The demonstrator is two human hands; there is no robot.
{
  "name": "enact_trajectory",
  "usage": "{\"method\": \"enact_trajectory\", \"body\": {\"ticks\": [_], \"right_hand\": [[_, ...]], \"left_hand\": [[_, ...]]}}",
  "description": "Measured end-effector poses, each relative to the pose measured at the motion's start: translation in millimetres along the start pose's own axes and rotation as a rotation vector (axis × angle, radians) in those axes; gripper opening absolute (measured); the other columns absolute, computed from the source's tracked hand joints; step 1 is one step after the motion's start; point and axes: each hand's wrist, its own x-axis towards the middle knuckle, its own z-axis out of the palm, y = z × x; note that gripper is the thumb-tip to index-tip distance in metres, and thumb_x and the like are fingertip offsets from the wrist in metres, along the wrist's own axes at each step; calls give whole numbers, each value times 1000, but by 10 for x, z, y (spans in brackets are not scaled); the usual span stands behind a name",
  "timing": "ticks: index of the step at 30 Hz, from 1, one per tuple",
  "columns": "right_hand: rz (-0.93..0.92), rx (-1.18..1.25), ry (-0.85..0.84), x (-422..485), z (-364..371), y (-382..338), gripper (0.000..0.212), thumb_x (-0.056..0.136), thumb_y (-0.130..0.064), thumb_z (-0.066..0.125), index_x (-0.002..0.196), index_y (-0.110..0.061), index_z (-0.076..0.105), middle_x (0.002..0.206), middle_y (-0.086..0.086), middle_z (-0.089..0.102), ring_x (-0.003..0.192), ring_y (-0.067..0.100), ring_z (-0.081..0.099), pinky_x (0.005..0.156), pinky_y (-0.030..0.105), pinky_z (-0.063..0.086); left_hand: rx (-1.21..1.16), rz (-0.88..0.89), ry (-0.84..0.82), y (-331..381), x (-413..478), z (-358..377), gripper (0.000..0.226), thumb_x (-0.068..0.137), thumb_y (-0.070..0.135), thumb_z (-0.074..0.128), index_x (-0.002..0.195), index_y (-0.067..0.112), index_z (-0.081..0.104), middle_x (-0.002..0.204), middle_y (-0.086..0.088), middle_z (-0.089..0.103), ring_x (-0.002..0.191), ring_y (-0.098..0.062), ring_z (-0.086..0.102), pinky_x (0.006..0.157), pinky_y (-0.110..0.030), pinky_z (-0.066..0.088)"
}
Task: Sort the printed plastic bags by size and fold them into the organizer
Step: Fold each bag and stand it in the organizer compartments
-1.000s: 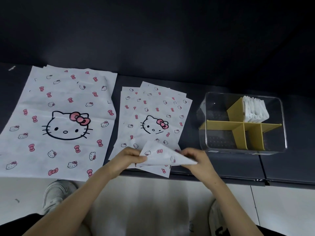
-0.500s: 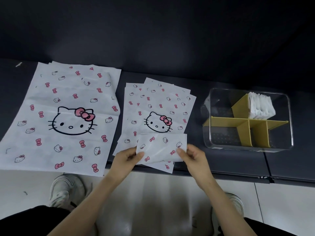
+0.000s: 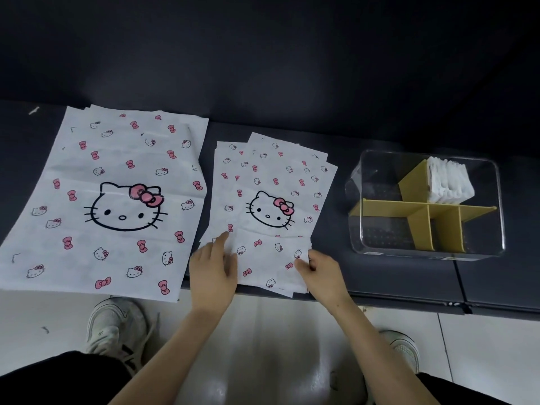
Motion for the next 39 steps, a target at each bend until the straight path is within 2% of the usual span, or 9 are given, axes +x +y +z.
{"method": "enact_trajectory", "body": {"ticks": [6, 10, 20, 23, 24, 27, 29, 37, 39], "right_hand": [[28, 5, 20, 5, 20, -14, 30, 86, -12, 54, 62, -4, 36, 54, 0, 29, 55, 14, 23, 46, 23, 22], [54, 18, 33, 8, 16, -51, 39, 82, -7, 53, 56, -15, 25, 51, -3, 24, 53, 13, 20, 46, 23, 18], [99, 0, 79, 18, 41, -51, 32, 81, -7, 54, 58, -13, 32, 52, -1, 32, 55, 17, 26, 48, 25, 21], [-138, -418, 439, -66, 69, -65, 13, 79, -19, 67, 84, -9, 59, 72, 4, 60, 61, 24, 54, 55, 28, 42], [-253, -546, 507, -94, 120, -71, 26, 79, -26, 65, 99, -9, 64, 86, 8, 65, 72, 27, 59, 62, 33, 48], [-500, -694, 292, -94, 395, -13, 47, 94, -40, 40, 132, -18, 54, 133, 18, 53, 121, 36, 49, 100, 50, 40], [-502, -755, 120, -124, 491, 86, 49, 101, -43, 24, 140, -21, 45, 147, 17, 40, 137, 34, 34, 108, 55, 25], [-344, -789, -12, -236, 27, 333, 71, 96, -56, -9, 149, -24, 26, 156, 4, 22, 144, 25, 21, 115, 50, 8], [-268, -694, 14, -160, 8, 131, 80, 93, -59, -9, 145, -20, 38, 152, 8, 33, 140, 29, 32, 115, 48, 20]], "left_hand": [[258, 543, -132, -179, 42, 177, 53, 71, -8, 23, 117, 4, 47, 120, -17, 53, 115, -33, 43, 114, -39, 21], [284, 458, -363, -170, 31, 195, 68, 65, -5, 17, 128, 2, 40, 129, -18, 57, 125, -24, 37, 116, -25, 3], [359, 455, -431, -253, -15, 120, 59, 101, 38, 20, 145, 2, 32, 154, -11, 28, 144, -22, 20, 117, -39, 15], [417, 468, -446, -248, -15, 112, 65, 99, 47, 20, 147, 3, 28, 155, -11, 24, 145, -22, 18, 116, -41, 15], [426, 468, -449, -247, -15, 110, 67, 99, 49, 21, 147, 3, 28, 155, -10, 24, 145, -22, 17, 116, -42, 15], [428, 467, -457, -252, -8, 114, 70, 98, 53, 23, 147, 4, 28, 156, -11, 23, 145, -23, 17, 114, -46, 18], [421, 467, -472, -254, -7, 102, 71, 97, 55, 23, 146, 4, 29, 155, -11, 24, 144, -23, 19, 113, -48, 19], [439, 465, -481, -256, -9, 109, 73, 98, 56, 18, 146, 3, 30, 156, -11, 23, 144, -24, 21, 113, -49, 20], [449, 474, -484, -260, -6, 113, 73, 98, 56, 17, 146, 2, 31, 155, -11, 24, 144, -25, 21, 112, -49, 21]]}}
